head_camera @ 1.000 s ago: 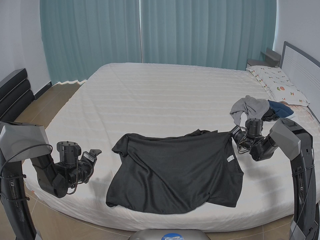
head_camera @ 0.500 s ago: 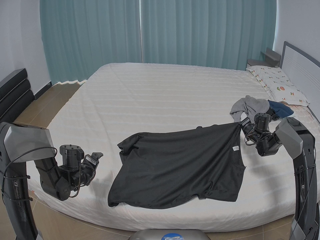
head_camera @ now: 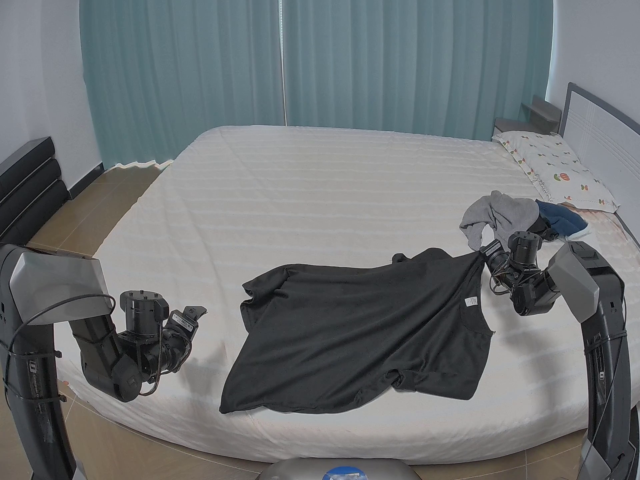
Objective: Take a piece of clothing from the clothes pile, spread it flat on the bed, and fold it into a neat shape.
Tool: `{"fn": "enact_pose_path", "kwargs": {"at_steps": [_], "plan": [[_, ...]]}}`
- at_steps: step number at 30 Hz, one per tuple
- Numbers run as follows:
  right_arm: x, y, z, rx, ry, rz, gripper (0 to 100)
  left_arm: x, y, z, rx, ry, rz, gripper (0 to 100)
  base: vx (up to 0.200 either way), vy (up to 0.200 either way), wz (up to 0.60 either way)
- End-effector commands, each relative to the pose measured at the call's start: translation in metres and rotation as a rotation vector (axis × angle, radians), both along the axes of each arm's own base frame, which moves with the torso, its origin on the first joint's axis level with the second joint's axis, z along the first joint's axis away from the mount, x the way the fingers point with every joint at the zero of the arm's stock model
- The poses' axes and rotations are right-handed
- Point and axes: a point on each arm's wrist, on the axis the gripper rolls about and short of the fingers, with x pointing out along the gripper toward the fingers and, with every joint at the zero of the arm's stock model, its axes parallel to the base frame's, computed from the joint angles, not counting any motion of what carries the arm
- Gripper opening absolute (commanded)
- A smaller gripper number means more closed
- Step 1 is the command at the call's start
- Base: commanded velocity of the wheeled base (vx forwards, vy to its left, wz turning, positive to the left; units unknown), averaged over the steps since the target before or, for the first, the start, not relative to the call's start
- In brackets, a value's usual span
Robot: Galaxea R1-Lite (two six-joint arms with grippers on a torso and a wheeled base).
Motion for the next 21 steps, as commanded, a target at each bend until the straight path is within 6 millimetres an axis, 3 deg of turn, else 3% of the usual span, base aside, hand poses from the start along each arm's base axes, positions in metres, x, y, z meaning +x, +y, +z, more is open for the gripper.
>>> {"fn": "enact_pose_path", "kwargs": {"at_steps": [1, 5, 10, 13, 16, 21], "plan": [[-0.012, 0.007, -0.002, 0.006, 0.039, 0.045, 100, 0.000, 0.000, -0.001, 0.000, 0.003, 0.001, 100, 0.000, 0.000, 0.00], [-0.032, 0.010, 0.017, -0.006, 0.042, 0.098, 100, -0.001, 0.000, -0.002, 0.013, 0.006, -0.006, 100, 0.000, 0.000, 0.00], [-0.060, 0.010, 0.072, -0.016, 0.006, 0.115, 100, -0.002, 0.000, -0.003, 0.020, 0.010, -0.002, 100, 0.000, 0.000, 0.00], [-0.078, 0.022, 0.084, -0.009, 0.082, 0.212, 100, -0.002, 0.000, -0.003, 0.021, 0.012, -0.002, 100, 0.000, 0.000, 0.00], [-0.099, 0.028, 0.091, 0.011, 0.158, 0.276, 100, -0.003, -0.001, -0.003, 0.021, 0.012, -0.005, 100, 0.000, 0.000, 0.00], [-0.146, 0.029, 0.069, 0.025, 0.282, 0.363, 100, -0.003, -0.005, -0.003, 0.023, 0.011, -0.017, 100, 0.000, 0.000, 0.00]]}}
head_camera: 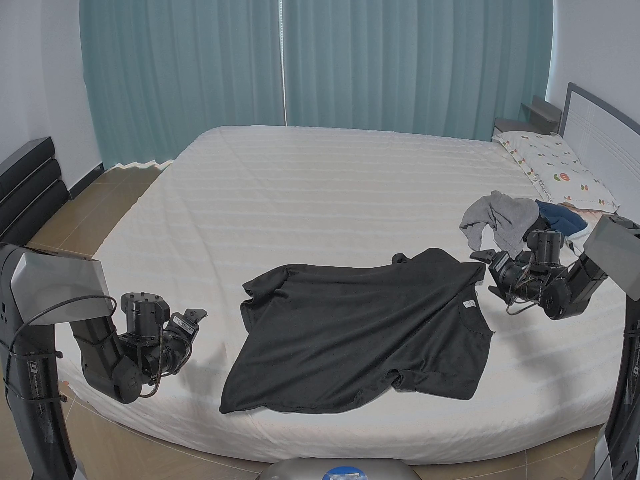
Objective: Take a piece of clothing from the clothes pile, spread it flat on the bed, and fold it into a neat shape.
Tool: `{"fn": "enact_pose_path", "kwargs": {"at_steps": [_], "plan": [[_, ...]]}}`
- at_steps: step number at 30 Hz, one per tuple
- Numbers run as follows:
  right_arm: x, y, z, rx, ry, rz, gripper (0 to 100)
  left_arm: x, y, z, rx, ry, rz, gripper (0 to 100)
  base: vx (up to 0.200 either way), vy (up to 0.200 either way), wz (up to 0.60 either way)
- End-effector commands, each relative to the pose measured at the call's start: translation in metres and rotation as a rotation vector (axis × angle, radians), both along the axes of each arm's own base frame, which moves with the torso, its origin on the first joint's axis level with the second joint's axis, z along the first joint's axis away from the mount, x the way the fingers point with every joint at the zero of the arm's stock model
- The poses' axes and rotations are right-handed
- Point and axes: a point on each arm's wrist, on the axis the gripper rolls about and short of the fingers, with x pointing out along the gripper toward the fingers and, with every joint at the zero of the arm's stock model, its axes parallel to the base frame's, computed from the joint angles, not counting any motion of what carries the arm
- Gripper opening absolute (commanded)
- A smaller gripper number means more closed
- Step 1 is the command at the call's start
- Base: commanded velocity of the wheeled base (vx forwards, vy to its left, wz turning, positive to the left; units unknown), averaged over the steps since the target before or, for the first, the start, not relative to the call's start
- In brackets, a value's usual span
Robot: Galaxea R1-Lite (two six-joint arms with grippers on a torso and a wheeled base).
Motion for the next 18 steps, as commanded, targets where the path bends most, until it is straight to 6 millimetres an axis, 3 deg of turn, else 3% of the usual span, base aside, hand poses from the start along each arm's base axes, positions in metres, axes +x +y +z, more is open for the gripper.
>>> {"fn": "enact_pose_path", "kwargs": {"at_steps": [1, 5, 12, 18], "plan": [[-0.053, 0.006, 0.013, 0.011, 0.068, 0.110, 100, -0.001, -0.005, -0.001, 0.004, 0.002, -0.014, 100, 0.000, 0.000, 0.00], [-0.073, 0.005, -0.021, 0.022, 0.134, 0.189, 100, -0.017, -0.022, -0.006, 0.044, 0.044, -0.098, 100, 0.000, 0.000, 0.00], [-0.084, 0.005, -0.036, -0.047, 0.192, 0.236, 100, -0.044, -0.037, -0.013, 0.104, 0.095, -0.189, 100, 0.000, 0.000, 0.00], [-0.093, 0.001, -0.052, -0.142, 0.221, 0.286, 100, -0.046, -0.040, -0.020, 0.124, 0.060, -0.172, 100, 0.000, 0.000, 0.00]]}}
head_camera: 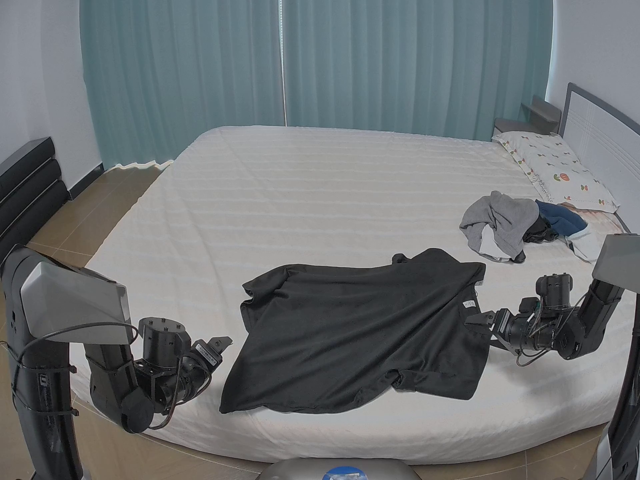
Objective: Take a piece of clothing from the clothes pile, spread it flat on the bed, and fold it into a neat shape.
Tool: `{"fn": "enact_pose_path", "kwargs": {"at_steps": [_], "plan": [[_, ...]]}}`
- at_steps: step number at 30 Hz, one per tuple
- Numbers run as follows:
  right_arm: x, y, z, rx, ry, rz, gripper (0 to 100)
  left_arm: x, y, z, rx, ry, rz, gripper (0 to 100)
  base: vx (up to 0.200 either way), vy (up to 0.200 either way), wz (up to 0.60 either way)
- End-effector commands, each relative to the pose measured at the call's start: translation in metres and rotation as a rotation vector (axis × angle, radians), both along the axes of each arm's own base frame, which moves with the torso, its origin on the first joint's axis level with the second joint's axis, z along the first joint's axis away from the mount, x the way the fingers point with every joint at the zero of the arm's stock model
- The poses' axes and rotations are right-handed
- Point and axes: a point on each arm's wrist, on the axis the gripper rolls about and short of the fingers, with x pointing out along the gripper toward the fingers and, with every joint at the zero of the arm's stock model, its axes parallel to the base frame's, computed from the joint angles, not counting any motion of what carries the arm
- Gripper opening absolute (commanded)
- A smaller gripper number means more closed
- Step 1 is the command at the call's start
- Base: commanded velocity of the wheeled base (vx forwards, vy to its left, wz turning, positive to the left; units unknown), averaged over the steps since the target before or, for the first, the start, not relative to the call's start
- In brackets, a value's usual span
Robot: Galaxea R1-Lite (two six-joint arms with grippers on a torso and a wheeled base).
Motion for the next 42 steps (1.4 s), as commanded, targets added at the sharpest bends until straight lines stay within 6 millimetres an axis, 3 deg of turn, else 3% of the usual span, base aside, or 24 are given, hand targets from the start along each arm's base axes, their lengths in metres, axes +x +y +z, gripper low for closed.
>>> {"fn": "enact_pose_path", "kwargs": {"at_steps": [1, 5, 23, 32, 42], "plan": [[-0.007, -0.002, -0.016, -0.021, 0.056, 0.006, 100, -0.007, -0.004, -0.011, 0.037, 0.020, 0.001, 100, 0.000, 0.000, 0.00], [-0.008, -0.001, -0.021, -0.032, 0.069, 0.009, 100, -0.008, -0.009, -0.023, 0.117, 0.009, 0.000, 100, 0.000, 0.000, 0.00], [-0.010, 0.002, -0.030, -0.097, 0.072, 0.031, 100, 0.003, -0.016, -0.033, 0.205, -0.034, -0.071, 100, 0.000, 0.000, 0.00], [-0.011, 0.002, -0.031, -0.089, 0.076, 0.028, 100, -0.010, -0.039, -0.034, 0.227, -0.035, -0.172, 100, 0.000, 0.000, 0.00], [-0.011, 0.002, -0.031, -0.094, 0.075, 0.031, 100, -0.010, -0.040, -0.039, 0.248, -0.029, -0.192, 100, 0.000, 0.000, 0.00]]}}
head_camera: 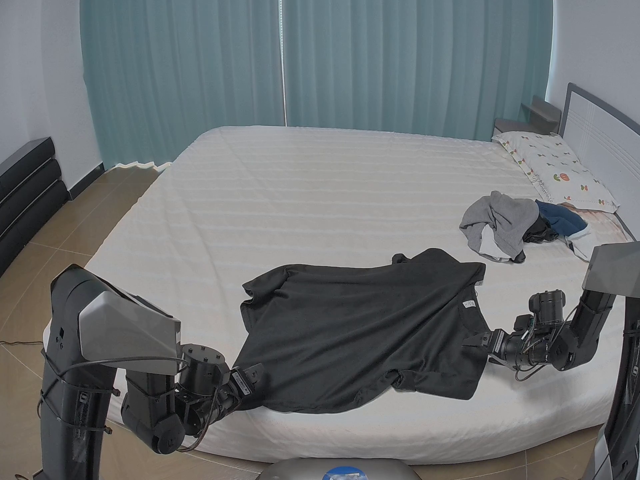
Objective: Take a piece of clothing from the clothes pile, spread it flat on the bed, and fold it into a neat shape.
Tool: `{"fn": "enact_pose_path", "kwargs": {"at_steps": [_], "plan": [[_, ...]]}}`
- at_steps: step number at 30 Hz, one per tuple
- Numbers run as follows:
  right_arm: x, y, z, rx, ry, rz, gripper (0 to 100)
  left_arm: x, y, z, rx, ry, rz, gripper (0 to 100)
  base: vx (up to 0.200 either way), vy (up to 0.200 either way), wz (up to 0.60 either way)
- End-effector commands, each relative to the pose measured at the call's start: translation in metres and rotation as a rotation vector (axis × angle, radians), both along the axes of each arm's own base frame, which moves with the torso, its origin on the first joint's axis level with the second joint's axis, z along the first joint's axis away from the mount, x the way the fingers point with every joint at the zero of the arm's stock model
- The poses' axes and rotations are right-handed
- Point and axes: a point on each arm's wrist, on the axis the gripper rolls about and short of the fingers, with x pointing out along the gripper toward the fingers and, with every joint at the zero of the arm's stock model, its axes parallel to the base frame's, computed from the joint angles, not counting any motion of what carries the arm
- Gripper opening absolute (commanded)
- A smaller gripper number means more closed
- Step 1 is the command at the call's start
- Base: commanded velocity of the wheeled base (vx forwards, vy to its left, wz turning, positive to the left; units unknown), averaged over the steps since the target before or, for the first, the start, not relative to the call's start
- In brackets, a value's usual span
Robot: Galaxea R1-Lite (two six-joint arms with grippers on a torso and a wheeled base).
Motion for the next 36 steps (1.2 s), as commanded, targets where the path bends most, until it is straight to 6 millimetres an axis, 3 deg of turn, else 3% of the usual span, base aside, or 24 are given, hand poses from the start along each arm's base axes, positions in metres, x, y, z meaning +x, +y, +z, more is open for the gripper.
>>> {"fn": "enact_pose_path", "kwargs": {"at_steps": [1, 12, 24, 25, 36], "plan": [[0.000, 0.000, -0.001, 0.000, 0.003, 0.000, 100, 0.002, 0.001, -0.003, 0.004, 0.001, 0.005, 0, 0.000, 0.000, 0.00], [0.013, 0.007, 0.000, 0.008, -0.030, 0.017, 100, 0.020, 0.014, 0.006, 0.007, -0.072, 0.123, 0, 0.000, 0.000, 0.00], [0.010, 0.008, -0.002, 0.010, -0.017, 0.018, 100, 0.012, 0.009, 0.001, 0.020, -0.045, 0.102, 0, 0.000, 0.000, 0.00], [0.009, 0.008, -0.003, 0.010, -0.014, 0.018, 100, 0.012, 0.008, 0.002, 0.019, -0.048, 0.100, 100, 0.000, 0.000, 0.00], [0.009, 0.008, -0.003, 0.009, -0.013, 0.019, 100, 0.011, 0.004, -0.002, 0.020, -0.039, 0.083, 100, 0.000, 0.000, 0.00]]}}
